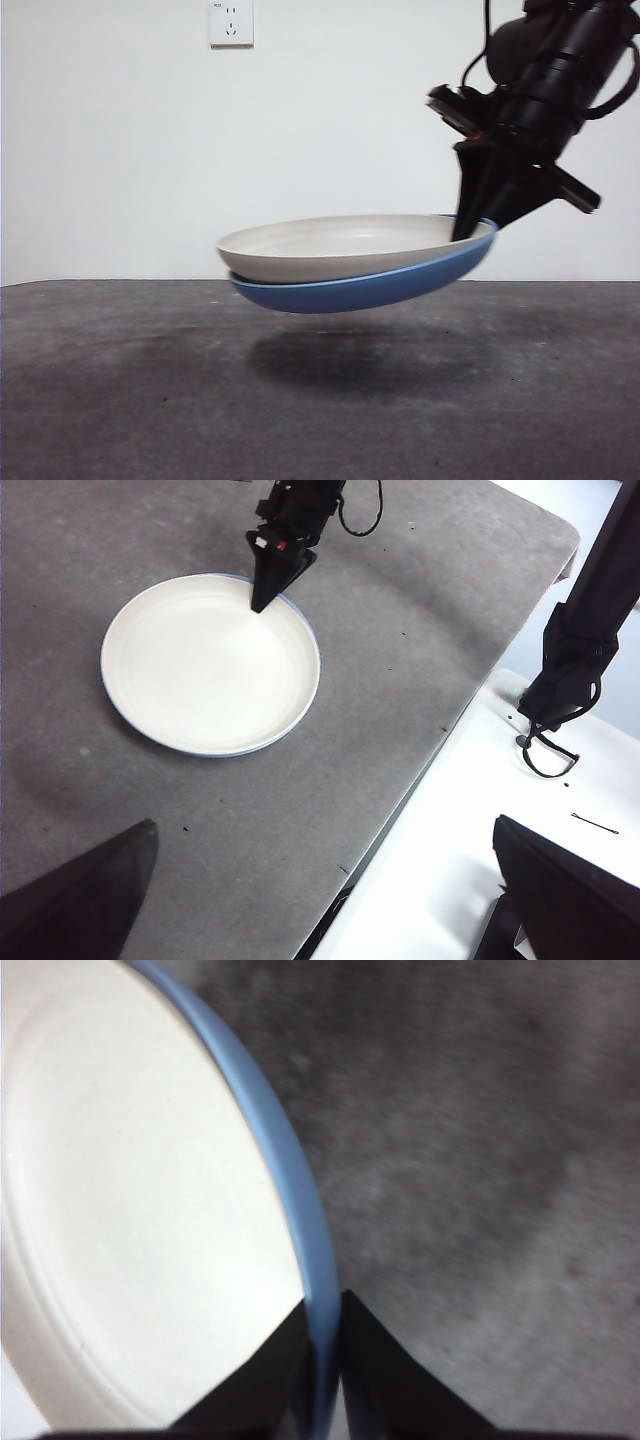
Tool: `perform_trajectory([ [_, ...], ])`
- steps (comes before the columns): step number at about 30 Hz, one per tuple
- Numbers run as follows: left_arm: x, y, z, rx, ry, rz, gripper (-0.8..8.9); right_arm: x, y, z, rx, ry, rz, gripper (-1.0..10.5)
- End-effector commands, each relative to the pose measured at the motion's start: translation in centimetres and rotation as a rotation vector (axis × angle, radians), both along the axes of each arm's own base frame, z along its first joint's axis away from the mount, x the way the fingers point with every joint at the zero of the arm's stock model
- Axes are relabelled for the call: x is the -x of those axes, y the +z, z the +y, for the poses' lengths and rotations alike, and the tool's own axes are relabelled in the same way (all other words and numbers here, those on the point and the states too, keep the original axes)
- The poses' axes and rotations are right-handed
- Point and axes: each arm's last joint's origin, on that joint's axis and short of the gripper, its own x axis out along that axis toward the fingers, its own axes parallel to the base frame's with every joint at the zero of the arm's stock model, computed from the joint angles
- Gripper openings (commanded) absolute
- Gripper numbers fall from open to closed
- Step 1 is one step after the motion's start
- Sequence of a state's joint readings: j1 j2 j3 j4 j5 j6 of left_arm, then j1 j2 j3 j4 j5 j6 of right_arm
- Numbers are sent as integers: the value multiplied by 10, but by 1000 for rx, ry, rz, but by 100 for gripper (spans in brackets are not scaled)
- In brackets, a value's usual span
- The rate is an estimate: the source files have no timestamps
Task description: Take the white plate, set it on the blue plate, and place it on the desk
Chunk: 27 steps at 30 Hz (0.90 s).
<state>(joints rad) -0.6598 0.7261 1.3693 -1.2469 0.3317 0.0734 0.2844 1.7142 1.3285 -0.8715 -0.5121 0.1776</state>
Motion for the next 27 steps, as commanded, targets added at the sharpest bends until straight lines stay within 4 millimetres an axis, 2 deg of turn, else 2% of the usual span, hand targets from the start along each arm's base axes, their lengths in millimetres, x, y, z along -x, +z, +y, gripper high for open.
perform_trajectory([
  [1, 0, 3, -1, 2, -15, -24, 626, -6, -6, 14, -25, -18, 24, 3],
  [7, 0, 3, -1, 1, -15, -23, 626, -12, -32, 32, -14, 16, 83, 3],
  [13, 0, 3, -1, 0, -15, -22, 626, -19, -54, 37, -14, 26, 128, 3],
  [22, 0, 3, -1, 0, -15, -22, 626, -24, -72, 36, 3, 22, 171, 4],
  [27, 0, 3, -1, 0, -16, -22, 626, -25, -75, 36, 15, 33, 166, 14],
])
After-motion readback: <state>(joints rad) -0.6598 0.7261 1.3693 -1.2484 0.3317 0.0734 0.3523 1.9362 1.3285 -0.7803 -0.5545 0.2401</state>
